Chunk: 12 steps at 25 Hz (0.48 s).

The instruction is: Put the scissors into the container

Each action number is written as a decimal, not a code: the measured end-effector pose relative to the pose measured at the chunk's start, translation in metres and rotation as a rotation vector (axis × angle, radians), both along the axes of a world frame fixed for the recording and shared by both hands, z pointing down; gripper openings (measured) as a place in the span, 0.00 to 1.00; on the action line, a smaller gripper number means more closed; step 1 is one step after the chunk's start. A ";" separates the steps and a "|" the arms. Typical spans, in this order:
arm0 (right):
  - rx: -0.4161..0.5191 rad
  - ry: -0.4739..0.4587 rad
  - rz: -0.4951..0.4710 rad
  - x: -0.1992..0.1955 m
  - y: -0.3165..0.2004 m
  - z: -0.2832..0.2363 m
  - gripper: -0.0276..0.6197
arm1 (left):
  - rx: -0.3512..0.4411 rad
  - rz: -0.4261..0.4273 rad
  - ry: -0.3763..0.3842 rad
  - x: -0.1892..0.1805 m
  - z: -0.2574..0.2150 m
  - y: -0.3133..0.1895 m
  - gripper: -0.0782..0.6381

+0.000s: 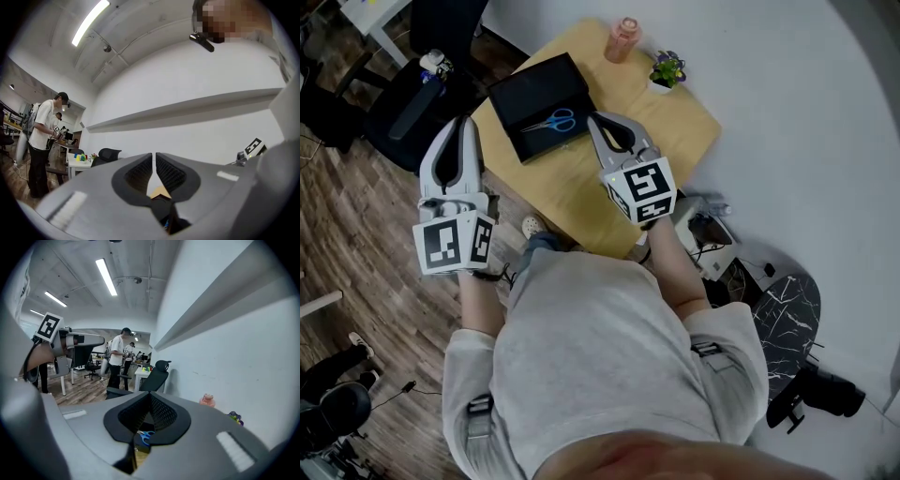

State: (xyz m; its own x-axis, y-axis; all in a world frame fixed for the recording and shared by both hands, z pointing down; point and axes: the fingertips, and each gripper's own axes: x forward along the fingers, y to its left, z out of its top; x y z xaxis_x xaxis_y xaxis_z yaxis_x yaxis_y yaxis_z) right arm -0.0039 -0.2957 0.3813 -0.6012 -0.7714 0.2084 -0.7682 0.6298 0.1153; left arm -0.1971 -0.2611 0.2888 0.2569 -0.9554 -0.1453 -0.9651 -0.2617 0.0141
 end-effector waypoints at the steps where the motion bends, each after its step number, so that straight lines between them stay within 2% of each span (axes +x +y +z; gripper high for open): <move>1: 0.012 -0.012 0.009 0.002 0.002 -0.006 0.05 | 0.004 0.002 0.000 0.002 -0.002 0.003 0.22; 12: 0.093 -0.126 0.060 0.026 0.027 -0.053 0.05 | 0.033 0.010 -0.016 0.019 -0.014 0.027 0.22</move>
